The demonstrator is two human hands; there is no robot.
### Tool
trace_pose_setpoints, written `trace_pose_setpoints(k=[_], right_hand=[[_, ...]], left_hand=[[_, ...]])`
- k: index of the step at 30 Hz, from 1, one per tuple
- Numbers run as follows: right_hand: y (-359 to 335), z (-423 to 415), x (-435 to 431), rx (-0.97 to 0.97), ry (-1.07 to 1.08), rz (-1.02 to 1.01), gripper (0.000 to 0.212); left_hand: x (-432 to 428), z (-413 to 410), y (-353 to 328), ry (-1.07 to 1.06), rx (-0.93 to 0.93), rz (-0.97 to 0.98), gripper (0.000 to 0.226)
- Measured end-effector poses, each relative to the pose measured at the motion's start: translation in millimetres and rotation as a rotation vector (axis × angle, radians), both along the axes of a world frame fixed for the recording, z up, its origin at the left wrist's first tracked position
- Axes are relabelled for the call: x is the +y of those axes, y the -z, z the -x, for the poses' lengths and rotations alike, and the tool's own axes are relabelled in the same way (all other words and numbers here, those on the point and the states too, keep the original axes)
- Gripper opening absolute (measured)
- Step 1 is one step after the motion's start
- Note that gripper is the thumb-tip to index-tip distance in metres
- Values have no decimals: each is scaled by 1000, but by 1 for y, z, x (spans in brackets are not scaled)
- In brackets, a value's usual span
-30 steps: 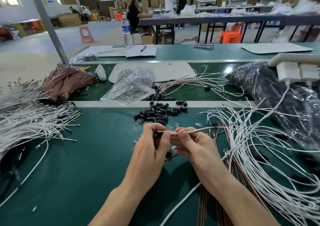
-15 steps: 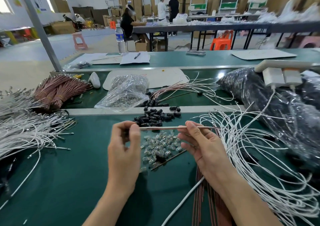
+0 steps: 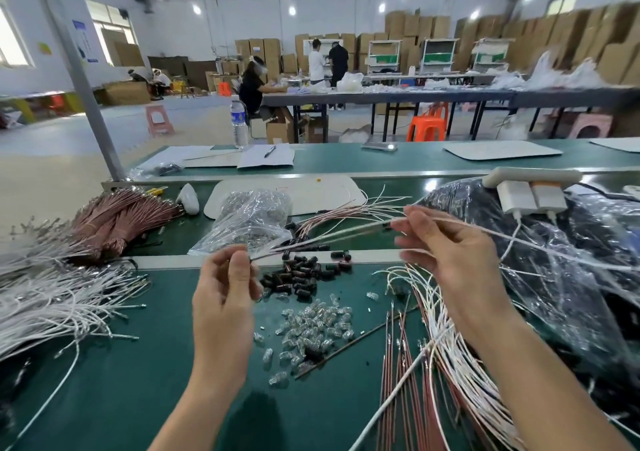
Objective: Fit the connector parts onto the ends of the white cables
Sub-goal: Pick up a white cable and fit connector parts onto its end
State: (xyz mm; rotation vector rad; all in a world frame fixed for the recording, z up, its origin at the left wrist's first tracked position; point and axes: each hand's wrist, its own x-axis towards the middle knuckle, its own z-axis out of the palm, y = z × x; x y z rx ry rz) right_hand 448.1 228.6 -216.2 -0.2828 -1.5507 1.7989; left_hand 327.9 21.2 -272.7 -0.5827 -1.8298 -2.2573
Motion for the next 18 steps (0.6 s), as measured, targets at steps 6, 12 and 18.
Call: trace_pose_setpoints(k=[6,12,18], right_hand=[[-64,69,73,-378,-107,105,61],[16,49,67,-561,-12,-15,34],[62,25,45,-523,46,-148,25]], left_hand=[[83,44,-65,10,-71,317,35],[63,33,-36,74,66,716,37],[35,-12,-6,315,411,1322,16]])
